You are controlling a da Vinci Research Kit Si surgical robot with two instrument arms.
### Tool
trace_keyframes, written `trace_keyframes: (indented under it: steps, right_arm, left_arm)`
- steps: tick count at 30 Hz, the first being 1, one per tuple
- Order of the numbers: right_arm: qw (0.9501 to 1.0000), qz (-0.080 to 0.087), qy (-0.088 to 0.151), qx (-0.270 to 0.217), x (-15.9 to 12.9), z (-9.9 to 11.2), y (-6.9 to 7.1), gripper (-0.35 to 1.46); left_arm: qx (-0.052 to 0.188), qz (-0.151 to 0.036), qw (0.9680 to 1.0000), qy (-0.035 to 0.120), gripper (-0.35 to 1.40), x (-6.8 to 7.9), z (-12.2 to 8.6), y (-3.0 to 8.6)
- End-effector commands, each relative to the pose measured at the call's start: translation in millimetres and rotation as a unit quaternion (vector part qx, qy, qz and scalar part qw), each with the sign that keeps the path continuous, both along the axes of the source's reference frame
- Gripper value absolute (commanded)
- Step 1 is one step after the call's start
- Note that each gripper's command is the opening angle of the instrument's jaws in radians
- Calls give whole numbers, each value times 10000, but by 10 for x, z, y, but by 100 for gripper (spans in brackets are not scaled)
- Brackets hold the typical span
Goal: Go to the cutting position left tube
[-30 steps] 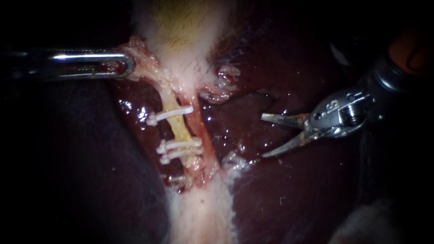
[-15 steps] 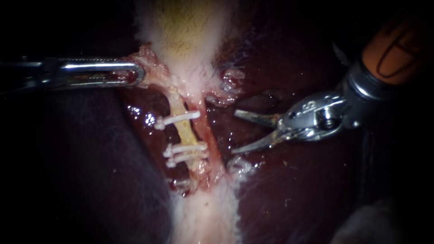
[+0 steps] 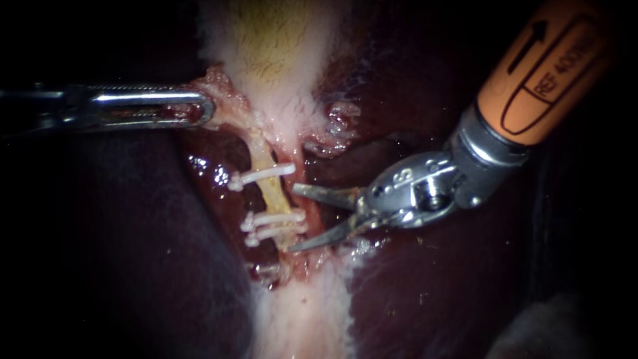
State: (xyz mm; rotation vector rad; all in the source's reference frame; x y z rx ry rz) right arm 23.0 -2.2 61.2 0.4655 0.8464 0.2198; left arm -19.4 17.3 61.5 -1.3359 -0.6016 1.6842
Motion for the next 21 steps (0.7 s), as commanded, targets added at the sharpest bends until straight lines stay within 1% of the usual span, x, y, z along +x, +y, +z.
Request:
trace_keyframes:
  steps: [1,4,7,15,19,21]
  right_arm:
    - [10000,4,-13,40,1,4,-1,140]
    - [9999,-49,-56,85,1,14,-2,140]
    - [9999,-58,-106,91,1,25,0,140]
    - [9999,-20,-131,96,7,49,15,140]
    - [9998,14,-154,97,10,57,18,140]
    - [9998,-1,-163,101,11,61,18,140]
  left_arm:
    - [-2,-2,10000,-1,-35,0,-1,0]
    - [0,9,10000,-10,-35,0,-3,-1]
    - [0,7,10000,-9,-35,0,-4,-2]
    - [3,14,10000,-15,-35,-1,-7,-3]
    - [6,24,10000,-23,-35,-1,-7,-3]
    - [6,24,10000,-23,-35,-1,-7,-3]
